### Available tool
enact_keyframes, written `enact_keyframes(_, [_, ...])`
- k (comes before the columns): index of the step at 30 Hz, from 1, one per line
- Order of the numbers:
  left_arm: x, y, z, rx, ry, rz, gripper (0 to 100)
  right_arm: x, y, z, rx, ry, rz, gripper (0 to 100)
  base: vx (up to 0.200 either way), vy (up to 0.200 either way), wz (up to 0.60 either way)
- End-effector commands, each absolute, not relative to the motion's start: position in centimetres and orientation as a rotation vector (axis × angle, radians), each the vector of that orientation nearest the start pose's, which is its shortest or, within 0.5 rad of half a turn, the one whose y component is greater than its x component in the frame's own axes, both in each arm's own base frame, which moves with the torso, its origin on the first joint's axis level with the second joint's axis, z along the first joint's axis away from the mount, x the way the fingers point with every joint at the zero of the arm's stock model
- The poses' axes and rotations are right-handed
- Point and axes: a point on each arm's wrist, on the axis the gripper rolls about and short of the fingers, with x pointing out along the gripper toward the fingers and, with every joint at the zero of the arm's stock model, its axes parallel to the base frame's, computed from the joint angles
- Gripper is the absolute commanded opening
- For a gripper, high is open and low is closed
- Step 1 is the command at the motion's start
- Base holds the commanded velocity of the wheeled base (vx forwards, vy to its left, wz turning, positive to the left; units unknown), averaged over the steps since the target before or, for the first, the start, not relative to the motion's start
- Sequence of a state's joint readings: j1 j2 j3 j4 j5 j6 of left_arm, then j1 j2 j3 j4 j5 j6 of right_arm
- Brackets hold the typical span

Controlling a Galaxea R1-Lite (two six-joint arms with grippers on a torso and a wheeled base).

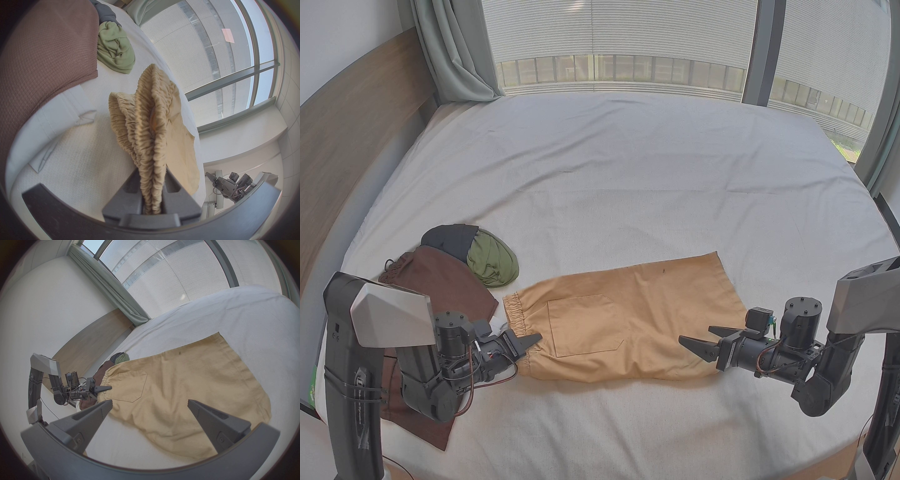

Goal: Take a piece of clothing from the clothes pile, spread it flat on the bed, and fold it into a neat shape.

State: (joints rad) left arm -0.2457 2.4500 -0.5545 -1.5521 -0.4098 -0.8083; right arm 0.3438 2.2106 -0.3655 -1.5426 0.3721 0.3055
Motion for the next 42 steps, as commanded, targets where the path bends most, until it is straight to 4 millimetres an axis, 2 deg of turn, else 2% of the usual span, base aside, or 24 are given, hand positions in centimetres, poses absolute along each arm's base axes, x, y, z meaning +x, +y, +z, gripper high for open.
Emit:
enact_keyframes(1, [32.8, -9.1, -2.4, -0.799, 0.572, -0.483, 0, 28.1, 10.9, 2.2, 0.282, 0.407, 0.657, 100, 0.000, 0.000, 0.00])
enact_keyframes(13, [32.8, -9.0, -1.7, -0.798, 0.554, -0.490, 0, 28.1, 10.7, 1.9, 0.208, 0.394, 0.669, 100, 0.000, 0.000, 0.00])
enact_keyframes(18, [32.0, -8.7, -1.1, -0.775, 0.564, -0.511, 0, 28.2, 10.6, 1.9, 0.211, 0.391, 0.666, 100, 0.000, 0.000, 0.00])
enact_keyframes(25, [32.2, -6.7, -0.4, -0.750, 0.526, -0.501, 0, 28.1, 10.6, 1.9, 0.211, 0.394, 0.669, 100, 0.000, 0.000, 0.00])
enact_keyframes(42, [32.0, -3.3, 0.7, -0.772, 0.509, -0.533, 0, 27.9, 10.7, 1.7, 0.210, 0.406, 0.672, 100, 0.000, 0.000, 0.00])
